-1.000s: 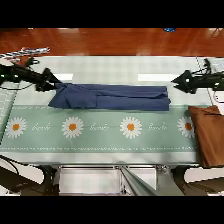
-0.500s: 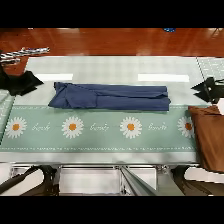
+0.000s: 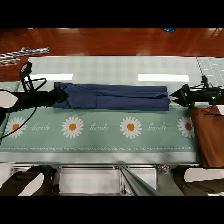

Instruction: Fold the shirts.

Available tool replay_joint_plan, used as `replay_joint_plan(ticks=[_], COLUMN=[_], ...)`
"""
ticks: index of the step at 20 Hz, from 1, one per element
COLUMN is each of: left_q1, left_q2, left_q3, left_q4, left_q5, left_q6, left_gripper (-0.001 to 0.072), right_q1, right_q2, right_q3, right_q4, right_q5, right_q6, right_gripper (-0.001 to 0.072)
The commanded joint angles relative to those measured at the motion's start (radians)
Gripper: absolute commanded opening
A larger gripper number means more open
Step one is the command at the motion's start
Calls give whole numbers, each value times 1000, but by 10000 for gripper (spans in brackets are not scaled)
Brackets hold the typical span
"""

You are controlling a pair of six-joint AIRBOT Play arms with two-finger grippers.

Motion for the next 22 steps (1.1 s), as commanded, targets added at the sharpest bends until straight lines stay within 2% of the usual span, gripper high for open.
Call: replay_joint_plan(ticks=[1,7,8,9,10,14,15,16,17,20,22], left_q1=[-29,-29,-29,-29,-29,-29,-29,-29,-37,-137,-246], left_q2=[10,8,7,7,7,7,7,7,7,-38,-137], left_q3=[-14,-14,-14,-14,-14,-14,-13,-13,-13,17,92], left_q4=[-7,-7,-7,-7,-7,-15,-24,-38,-56,-144,-145], left_q5=[29,30,30,30,30,29,29,29,44,165,179], left_q6=[-10,-34,-34,-34,-34,-34,-33,-29,-15,15,15], left_gripper=[505,505,505,505,505,500,406,173,28,23,23], right_q1=[73,181,192,193,193,158,143,125,109,90,90], right_q2=[-39,-98,-99,-99,-96,-10,29,76,127,298,423], right_q3=[-3,-2,-2,-2,-2,-2,-2,-3,-3,-31,-71], right_q4=[41,152,152,155,163,123,93,50,1,-133,-160], right_q5=[-22,-128,-133,-130,-117,-56,-39,-14,16,100,141], right_q6=[-3,-2,-3,-11,-32,-60,-59,-58,-58,-50,-43], right_gripper=[418,401,293,100,25,25,25,24,24,25,25])
